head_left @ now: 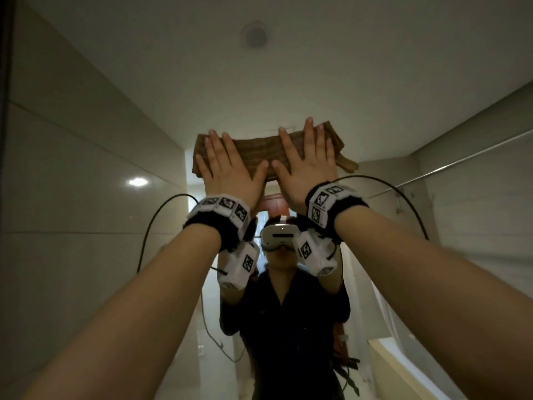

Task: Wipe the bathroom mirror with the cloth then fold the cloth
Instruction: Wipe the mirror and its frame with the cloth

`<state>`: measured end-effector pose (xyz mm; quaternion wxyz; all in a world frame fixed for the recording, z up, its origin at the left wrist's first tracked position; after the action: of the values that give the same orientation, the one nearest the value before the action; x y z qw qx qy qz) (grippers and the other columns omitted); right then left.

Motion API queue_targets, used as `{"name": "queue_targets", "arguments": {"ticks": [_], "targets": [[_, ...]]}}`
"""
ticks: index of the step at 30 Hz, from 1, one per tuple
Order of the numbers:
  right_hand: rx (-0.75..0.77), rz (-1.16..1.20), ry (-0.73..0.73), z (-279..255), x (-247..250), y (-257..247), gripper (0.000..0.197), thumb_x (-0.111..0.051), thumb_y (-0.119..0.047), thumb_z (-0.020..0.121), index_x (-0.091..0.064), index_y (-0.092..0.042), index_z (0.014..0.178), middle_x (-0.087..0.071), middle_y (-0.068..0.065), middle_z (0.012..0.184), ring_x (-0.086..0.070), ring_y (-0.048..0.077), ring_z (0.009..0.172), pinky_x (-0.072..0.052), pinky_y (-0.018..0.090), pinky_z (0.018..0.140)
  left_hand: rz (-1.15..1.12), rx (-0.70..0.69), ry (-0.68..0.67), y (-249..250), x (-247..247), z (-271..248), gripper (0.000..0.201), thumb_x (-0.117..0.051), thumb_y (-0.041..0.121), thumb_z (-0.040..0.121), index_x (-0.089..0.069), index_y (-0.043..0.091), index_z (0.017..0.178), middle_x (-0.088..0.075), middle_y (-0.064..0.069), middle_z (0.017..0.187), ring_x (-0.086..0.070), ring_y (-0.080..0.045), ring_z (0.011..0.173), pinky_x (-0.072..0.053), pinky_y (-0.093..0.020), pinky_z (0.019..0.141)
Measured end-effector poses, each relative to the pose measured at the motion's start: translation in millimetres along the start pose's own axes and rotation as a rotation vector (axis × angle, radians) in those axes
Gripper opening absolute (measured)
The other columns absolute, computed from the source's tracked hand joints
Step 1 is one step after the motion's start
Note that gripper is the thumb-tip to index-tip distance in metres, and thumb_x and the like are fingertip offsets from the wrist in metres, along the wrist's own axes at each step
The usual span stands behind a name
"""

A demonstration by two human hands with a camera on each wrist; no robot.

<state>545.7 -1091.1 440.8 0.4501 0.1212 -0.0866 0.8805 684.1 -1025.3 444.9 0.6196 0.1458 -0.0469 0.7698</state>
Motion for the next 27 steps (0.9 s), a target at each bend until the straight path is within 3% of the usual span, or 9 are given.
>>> {"name": "queue_targets", "arguments": {"ticks": [3, 7, 11, 14, 20, 24, 27], "targets": [[-0.006, 0.027, -0.011, -56.1, -13.4, 2.3, 0.066, -0.018, -0.061, 0.093, 0.007, -0.039, 0.150, 0.021, 0.011, 0.157, 0.014, 0.031, 0.146, 0.007, 0.045, 0.118, -0.008, -0.007, 0.007, -4.2, -15.1, -57.3, 0.093, -0.019, 0.068, 0.092, 0.008, 0.004, 0.153, 0.014, -0.018, 0.161, 0.012, -0.030, 0.149, 0.006, -0.050, 0.120], [-0.063, 0.085, -0.105, -179.0, -39.9, 6.3, 0.066, -0.017, -0.060, 0.092, 0.007, -0.040, 0.150, 0.020, 0.010, 0.158, 0.014, 0.031, 0.146, 0.000, 0.048, 0.118, -0.017, 0.032, -0.059, -11.4, -50.2, -176.7, 0.094, -0.019, 0.068, 0.091, 0.006, 0.003, 0.154, 0.011, -0.018, 0.161, 0.010, -0.030, 0.149, 0.001, -0.051, 0.121], [-0.155, 0.091, -0.201, -286.1, -67.2, 16.6, 0.065, -0.018, -0.062, 0.092, -0.021, -0.034, 0.150, 0.001, 0.013, 0.160, -0.008, 0.038, 0.145, -0.016, 0.052, 0.115, 0.022, 0.112, -0.175, -15.1, -79.0, -281.8, 0.096, -0.028, 0.070, 0.088, -0.007, 0.003, 0.154, 0.000, -0.018, 0.162, -0.005, -0.032, 0.150, -0.007, -0.052, 0.120], [-0.162, 0.080, -0.265, -322.6, -77.9, 21.5, 0.065, -0.016, -0.061, 0.093, -0.032, -0.030, 0.147, -0.007, 0.016, 0.159, -0.016, 0.042, 0.142, -0.018, 0.054, 0.112, 0.019, 0.107, -0.230, -16.1, -92.5, -316.6, 0.096, -0.031, 0.069, 0.087, -0.010, 0.003, 0.154, -0.002, -0.017, 0.162, -0.010, -0.035, 0.149, -0.012, -0.054, 0.118], [-0.107, 0.092, -0.253, -295.8, -69.6, 25.0, 0.066, -0.032, -0.057, 0.092, -0.012, -0.036, 0.151, 0.005, 0.013, 0.160, 0.000, 0.036, 0.146, -0.012, 0.053, 0.116, 0.018, 0.060, -0.231, -12.8, -85.3, -293.9, 0.097, -0.028, 0.070, 0.089, -0.004, 0.002, 0.154, 0.002, -0.020, 0.162, 0.002, -0.034, 0.150, -0.008, -0.057, 0.119], [-0.076, 0.075, -0.153, -209.9, -49.1, 31.0, 0.069, -0.028, -0.060, 0.092, 0.003, -0.040, 0.150, 0.018, 0.012, 0.158, 0.013, 0.033, 0.145, 0.001, 0.050, 0.118, -0.008, 0.051, -0.144, 2.6, -64.6, -208.0, 0.097, -0.025, 0.070, 0.090, 0.006, 0.003, 0.153, 0.010, -0.020, 0.161, 0.009, -0.033, 0.149, -0.002, -0.056, 0.120], [-0.117, 0.031, -0.080, -150.8, -34.3, 33.4, 0.066, -0.025, -0.058, 0.094, 0.004, -0.038, 0.150, 0.015, 0.015, 0.158, 0.011, 0.034, 0.146, 0.004, 0.048, 0.118, -0.027, 0.059, -0.089, 14.7, -49.0, -140.1, 0.099, -0.026, 0.070, 0.089, 0.007, 0.002, 0.153, 0.012, -0.020, 0.160, 0.011, -0.033, 0.149, 0.002, -0.054, 0.120]]}}
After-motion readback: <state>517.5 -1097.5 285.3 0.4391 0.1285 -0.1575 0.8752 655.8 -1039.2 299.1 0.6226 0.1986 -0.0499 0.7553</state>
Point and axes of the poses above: each hand's wrist, its own z-axis towards the middle knuckle, its own x-axis out of the back of the hand, y = z × x, the point moved 4 cm from there along z, towards the middle knuckle
